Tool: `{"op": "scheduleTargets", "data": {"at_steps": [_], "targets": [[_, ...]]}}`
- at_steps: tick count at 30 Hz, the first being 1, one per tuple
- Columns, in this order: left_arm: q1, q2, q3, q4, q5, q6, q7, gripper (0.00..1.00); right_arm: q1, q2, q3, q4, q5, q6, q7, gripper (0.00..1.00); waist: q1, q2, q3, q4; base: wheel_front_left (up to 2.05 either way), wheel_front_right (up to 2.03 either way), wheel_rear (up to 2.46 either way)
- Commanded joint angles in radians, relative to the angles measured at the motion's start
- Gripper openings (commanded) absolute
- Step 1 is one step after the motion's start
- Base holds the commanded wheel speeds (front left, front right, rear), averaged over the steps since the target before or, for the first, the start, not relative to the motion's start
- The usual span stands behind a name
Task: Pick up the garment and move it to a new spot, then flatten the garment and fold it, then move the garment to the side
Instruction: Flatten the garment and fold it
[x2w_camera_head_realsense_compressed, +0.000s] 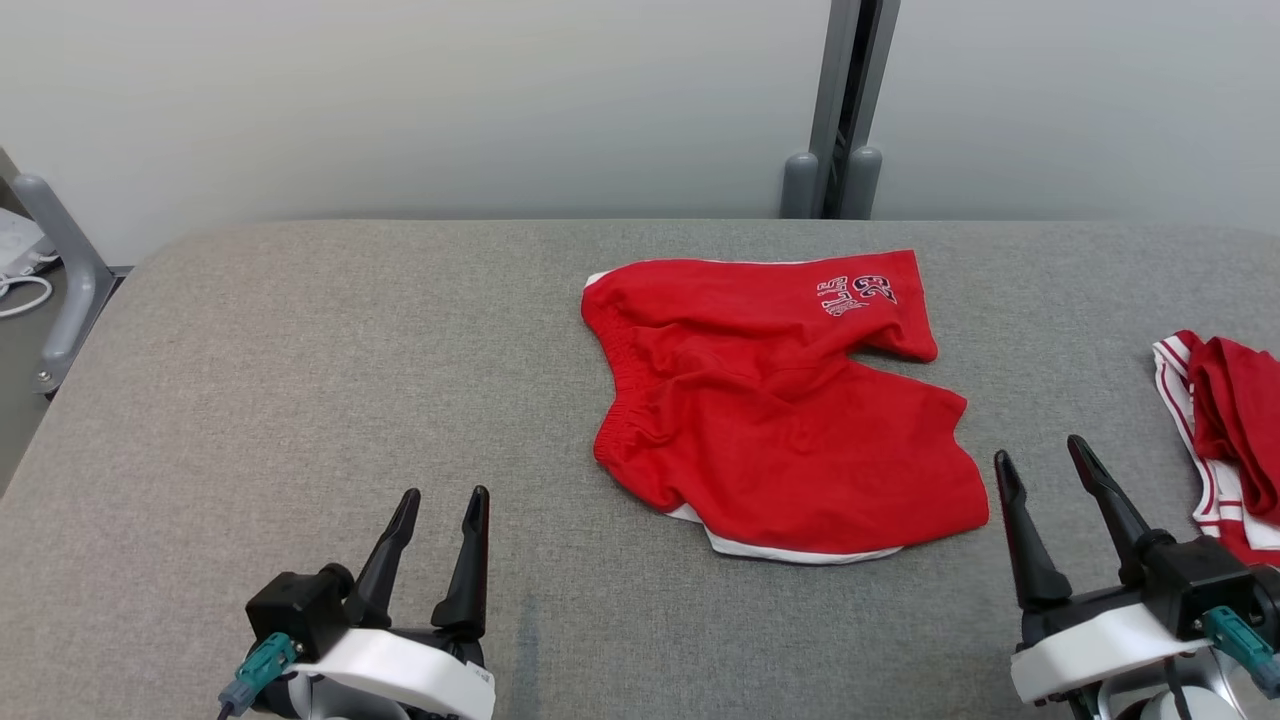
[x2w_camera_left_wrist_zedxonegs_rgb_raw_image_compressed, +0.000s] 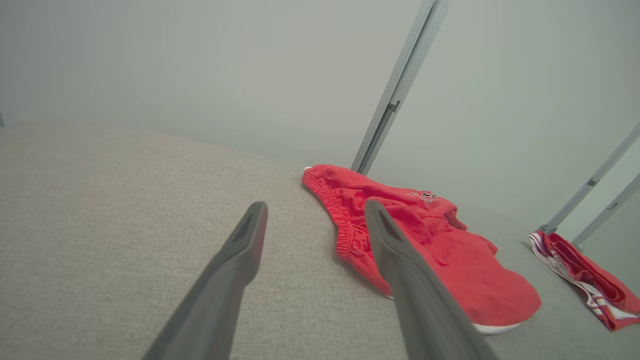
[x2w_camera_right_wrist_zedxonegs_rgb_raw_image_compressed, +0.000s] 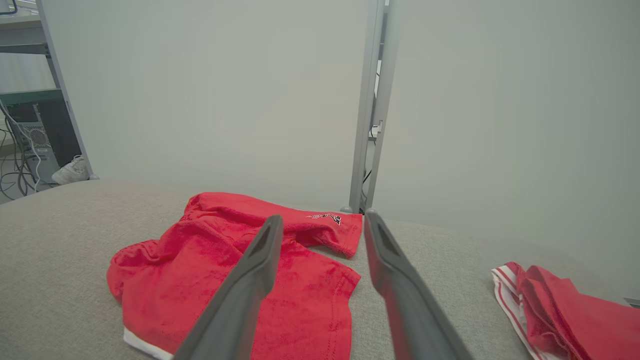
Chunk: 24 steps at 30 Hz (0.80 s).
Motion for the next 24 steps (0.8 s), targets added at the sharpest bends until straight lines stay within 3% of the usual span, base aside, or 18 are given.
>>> {"op": "scheduleTargets", "data": {"at_steps": [1,20,24], "targets": [[0.007,0.004,0.002,-0.009,0.027,0.0,-0.004,1.0,0.014,0.01,-0.004,-0.007,-0.017,0.0,-0.001,1.0,0.0,0.0,0.001,-0.002,0.0,0.0,0.0],[0.036,0.004,0.036,-0.114,0.189,0.042,-0.004,1.0,0.006,0.036,-0.028,0.009,-0.022,0.0,-0.001,1.0,0.0,0.0,0.015,0.009,0.0,0.0,0.0],[0.036,0.004,0.028,-0.115,0.181,0.039,-0.004,1.0,0.001,0.039,-0.029,0.081,0.023,0.0,-0.001,1.0,0.0,0.0,0.025,0.015,0.0,0.0,0.0]]}}
